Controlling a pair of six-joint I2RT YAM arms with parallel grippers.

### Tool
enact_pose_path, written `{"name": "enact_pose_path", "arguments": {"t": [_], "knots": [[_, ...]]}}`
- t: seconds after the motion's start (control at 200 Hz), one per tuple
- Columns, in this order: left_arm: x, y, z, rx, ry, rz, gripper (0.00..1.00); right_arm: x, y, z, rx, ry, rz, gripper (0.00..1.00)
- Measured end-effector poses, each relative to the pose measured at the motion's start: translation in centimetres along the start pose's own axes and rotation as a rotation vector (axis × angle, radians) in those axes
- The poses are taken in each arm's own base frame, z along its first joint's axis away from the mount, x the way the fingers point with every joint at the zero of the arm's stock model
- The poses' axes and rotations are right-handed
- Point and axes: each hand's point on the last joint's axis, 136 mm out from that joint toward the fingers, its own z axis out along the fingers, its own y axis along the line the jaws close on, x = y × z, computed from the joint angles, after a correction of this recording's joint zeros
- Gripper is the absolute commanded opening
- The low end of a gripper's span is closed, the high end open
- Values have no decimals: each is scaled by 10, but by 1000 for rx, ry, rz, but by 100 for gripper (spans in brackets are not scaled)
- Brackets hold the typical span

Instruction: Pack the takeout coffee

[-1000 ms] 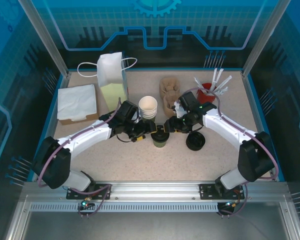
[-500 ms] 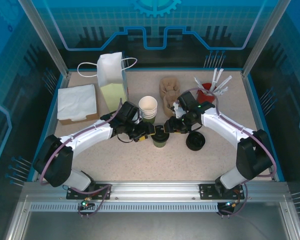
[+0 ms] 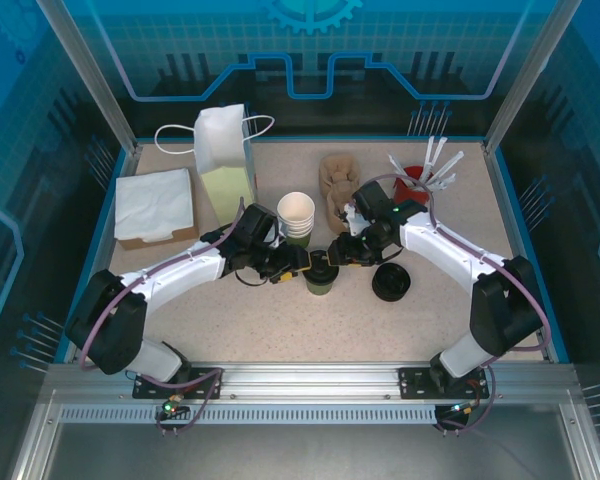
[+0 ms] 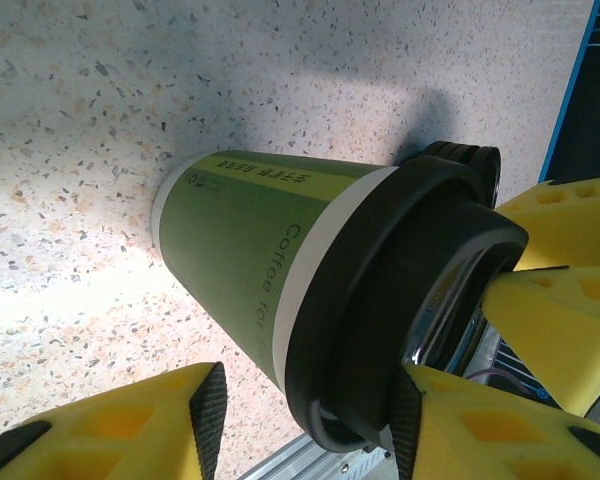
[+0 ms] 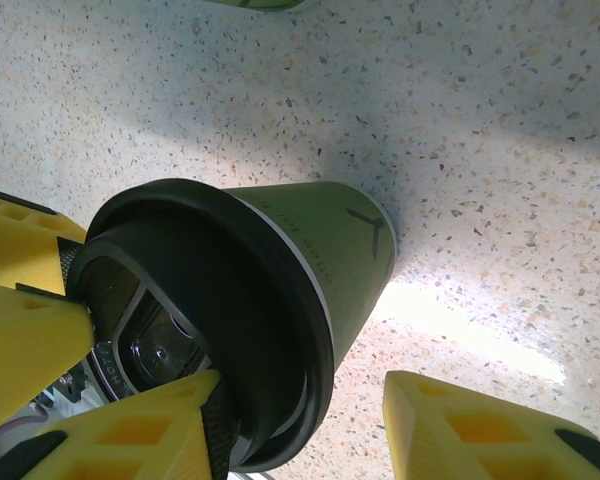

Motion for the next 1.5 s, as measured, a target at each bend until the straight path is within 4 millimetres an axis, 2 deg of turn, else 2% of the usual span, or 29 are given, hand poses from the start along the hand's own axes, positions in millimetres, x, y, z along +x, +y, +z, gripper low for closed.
{"name": "enact_pose_path", "arguments": {"t": [0.08, 0.175, 0.41, 0.575, 0.655, 0.855, 1.001, 1.206, 1.341, 1.501], "knots": [[0, 0, 0, 0, -1, 0, 54, -1, 0, -1, 4, -6, -8, 49], [1, 1, -1, -9, 2, -6, 64, -2, -1, -3, 17, -19, -17, 54], [-1, 5, -6, -63, -7, -24, 83, -5, 1, -14, 32, -63, -47, 73], [-9, -7, -16, -62, -40, -2, 86, -6, 4, -25, 45, -100, -77, 86], [-13, -10, -27, -62, -74, 17, 87, -6, 6, -27, 65, -105, -93, 100], [-29, -16, -80, -35, -248, 49, 94, 6, 20, -29, 135, -90, -189, 100], [-35, -1, -112, -37, -357, 24, 95, 9, 38, -30, 194, -74, -279, 100], [-37, 21, -120, -91, -378, -16, 95, 6, 43, -9, 287, -3, -352, 100], [-35, 25, -119, -102, -373, -14, 95, 7, 42, 3, 339, 42, -381, 100], [-34, 28, -118, -107, -370, -18, 95, 6, 42, 7, 352, 60, -400, 100]]}}
